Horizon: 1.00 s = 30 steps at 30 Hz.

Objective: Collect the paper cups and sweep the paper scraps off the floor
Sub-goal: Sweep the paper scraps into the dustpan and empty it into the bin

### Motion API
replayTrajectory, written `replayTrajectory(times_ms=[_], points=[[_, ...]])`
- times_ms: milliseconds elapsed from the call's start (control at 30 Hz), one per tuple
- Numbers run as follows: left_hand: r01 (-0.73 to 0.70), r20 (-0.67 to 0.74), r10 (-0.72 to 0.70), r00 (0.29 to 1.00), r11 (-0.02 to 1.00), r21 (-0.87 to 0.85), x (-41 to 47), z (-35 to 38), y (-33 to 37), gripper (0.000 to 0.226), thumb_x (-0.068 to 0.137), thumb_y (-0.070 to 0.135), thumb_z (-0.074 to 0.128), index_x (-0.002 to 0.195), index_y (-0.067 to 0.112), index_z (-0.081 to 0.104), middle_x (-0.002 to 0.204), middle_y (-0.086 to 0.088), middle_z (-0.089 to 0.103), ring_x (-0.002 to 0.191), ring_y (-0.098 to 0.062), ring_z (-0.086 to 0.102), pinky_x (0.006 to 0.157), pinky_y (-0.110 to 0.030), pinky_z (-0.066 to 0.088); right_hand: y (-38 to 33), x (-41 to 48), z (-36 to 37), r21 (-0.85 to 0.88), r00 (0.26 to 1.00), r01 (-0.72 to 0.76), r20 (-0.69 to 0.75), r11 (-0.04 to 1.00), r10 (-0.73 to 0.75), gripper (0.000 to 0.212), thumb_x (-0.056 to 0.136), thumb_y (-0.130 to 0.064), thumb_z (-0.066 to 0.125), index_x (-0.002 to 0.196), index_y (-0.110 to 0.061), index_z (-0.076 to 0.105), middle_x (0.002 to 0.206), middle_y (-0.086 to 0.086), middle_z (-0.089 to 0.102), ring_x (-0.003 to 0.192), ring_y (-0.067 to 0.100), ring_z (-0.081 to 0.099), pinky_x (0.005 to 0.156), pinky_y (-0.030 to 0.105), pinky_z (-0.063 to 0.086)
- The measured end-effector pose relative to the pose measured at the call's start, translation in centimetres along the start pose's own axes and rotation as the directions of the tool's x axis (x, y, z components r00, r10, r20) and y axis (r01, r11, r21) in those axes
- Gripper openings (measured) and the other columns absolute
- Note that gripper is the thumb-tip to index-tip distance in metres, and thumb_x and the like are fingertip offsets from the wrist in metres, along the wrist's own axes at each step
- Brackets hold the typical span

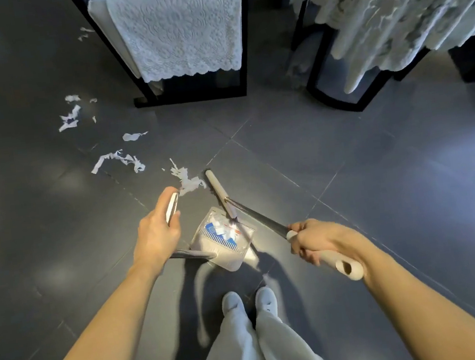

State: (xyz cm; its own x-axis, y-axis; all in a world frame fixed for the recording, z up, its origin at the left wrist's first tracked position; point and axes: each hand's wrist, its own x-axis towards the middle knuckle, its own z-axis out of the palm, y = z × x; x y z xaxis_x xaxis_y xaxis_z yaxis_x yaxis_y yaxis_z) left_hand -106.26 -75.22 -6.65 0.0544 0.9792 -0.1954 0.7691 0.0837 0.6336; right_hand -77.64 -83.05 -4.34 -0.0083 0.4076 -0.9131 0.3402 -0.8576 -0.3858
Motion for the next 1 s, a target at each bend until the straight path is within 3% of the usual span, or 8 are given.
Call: replayTrajectory(times_ms=[233, 400, 500, 567, 667, 733, 833, 1000], points=[[0.13, -0.178, -0.143, 0.974, 0.988, -0.086, 2.1, -3.6, -2.6, 0.043, 0.094, 0.017, 0.049, 0.121, 0.048, 0.038, 0.087, -0.006, 0.059, 0.069, -0.035, 0.056, 0.069, -0.035, 0.048, -9.1, 4.6, -2.3, -0.17, 0.983, 0.142, -0.089, 0.975, -0.159, 0.042, 0.079, -0.004, 0.035, 0.115, -0.01, 0.054, 0.07, 0.011, 0.054, 0.041, 0.015, 0.04, 0.039, 0.023, 0.037], [0.206, -0.236, -0.242, 0.941, 0.964, -0.166, 6.0, -5.3, -5.0, 0.041, 0.095, 0.017, 0.048, 0.119, 0.049, 0.039, 0.1, -0.003, 0.058, 0.083, -0.031, 0.052, 0.073, -0.033, 0.04, -17.2, 9.2, -0.8, -0.232, 0.97, 0.206, -0.079, 0.951, -0.229, 0.049, 0.081, -0.006, 0.038, 0.128, -0.012, 0.049, 0.067, 0.007, 0.055, 0.039, 0.013, 0.041, 0.041, 0.022, 0.038], [0.237, -0.234, -0.284, 0.93, 0.949, -0.21, 9.6, -6.6, -6.5, 0.043, 0.094, 0.019, 0.047, 0.12, 0.052, 0.039, 0.105, 0.003, 0.056, 0.086, -0.025, 0.05, 0.069, -0.027, 0.038, -21.5, 12.0, 0.8, -0.4, 0.964, 0.214, -0.061, 0.891, -0.258, 0.049, 0.084, -0.001, 0.04, 0.131, -0.012, 0.048, 0.066, 0.011, 0.059, 0.034, 0.013, 0.045, 0.041, 0.022, 0.042], [0.28, -0.234, -0.339, 0.911, 0.927, -0.25, 11.8, -7.4, -7.3, 0.044, 0.092, 0.022, 0.047, 0.125, 0.051, 0.04, 0.11, 0.008, 0.053, 0.091, -0.021, 0.049, 0.077, -0.026, 0.037, -23.6, 13.8, 1.9, -0.522, 0.964, 0.202, -0.045, 0.829, -0.263, 0.056, 0.083, 0.004, 0.04, 0.136, -0.009, 0.045, 0.069, 0.013, 0.062, 0.037, 0.015, 0.049, 0.04, 0.021, 0.043], [0.25, -0.305, -0.314, 0.899, 0.941, -0.229, 14.5, -8.2, -8.0, 0.048, 0.087, 0.02, 0.049, 0.132, 0.035, 0.047, 0.113, 0.007, 0.058, 0.097, -0.025, 0.054, 0.079, -0.019, 0.032, -26.0, 16.2, 3.3, -0.654, 0.984, 0.131, -0.003, 0.745, -0.176, 0.057, 0.079, 0.012, 0.044, 0.134, -0.003, 0.048, 0.08, 0.016, 0.064, 0.055, 0.024, 0.057, 0.048, 0.028, 0.046], [0.191, -0.367, -0.227, 0.902, 0.973, -0.13, 15.9, -8.8, -8.3, 0.046, 0.088, 0.009, 0.052, 0.132, 0.022, 0.05, 0.12, -0.001, 0.063, 0.105, -0.033, 0.058, 0.08, -0.022, 0.032, -26.8, 16.7, 4.1, -0.67, 0.994, 0.107, 0.043, 0.735, -0.105, 0.045, 0.08, 0.009, 0.044, 0.123, -0.001, 0.054, 0.072, 0.014, 0.061, 0.056, 0.025, 0.057, 0.05, 0.029, 0.045], [0.206, -0.363, -0.237, 0.901, 0.971, -0.125, 17.6, -9.8, -8.4, 0.046, 0.09, 0.006, 0.055, 0.134, 0.018, 0.051, 0.12, -0.009, 0.065, 0.105, -0.039, 0.059, 0.085, -0.031, 0.039, -26.0, 15.6, 5.0, -0.574, 0.992, 0.071, 0.124, 0.816, 0.0, 0.04, 0.084, 0.006, 0.042, 0.12, -0.01, 0.051, 0.059, 0.006, 0.048, 0.035, 0.012, 0.044, 0.038, 0.018, 0.037], [0.158, -0.309, -0.194, 0.931, 0.978, -0.138, 18.8, -10.2, -7.6, 0.047, 0.091, 0.01, 0.058, 0.136, 0.021, 0.049, 0.111, -0.01, 0.067, 0.097, -0.035, 0.062, 0.071, -0.022, 0.037, -26.0, 12.5, 3.2, -0.363, 0.96, -0.095, 0.213, 0.927, 0.181, 0.045, 0.084, 0.002, 0.037, 0.123, -0.014, 0.052, 0.05, -0.001, 0.042, 0.04, 0.01, 0.031, 0.036, 0.018, 0.029]])
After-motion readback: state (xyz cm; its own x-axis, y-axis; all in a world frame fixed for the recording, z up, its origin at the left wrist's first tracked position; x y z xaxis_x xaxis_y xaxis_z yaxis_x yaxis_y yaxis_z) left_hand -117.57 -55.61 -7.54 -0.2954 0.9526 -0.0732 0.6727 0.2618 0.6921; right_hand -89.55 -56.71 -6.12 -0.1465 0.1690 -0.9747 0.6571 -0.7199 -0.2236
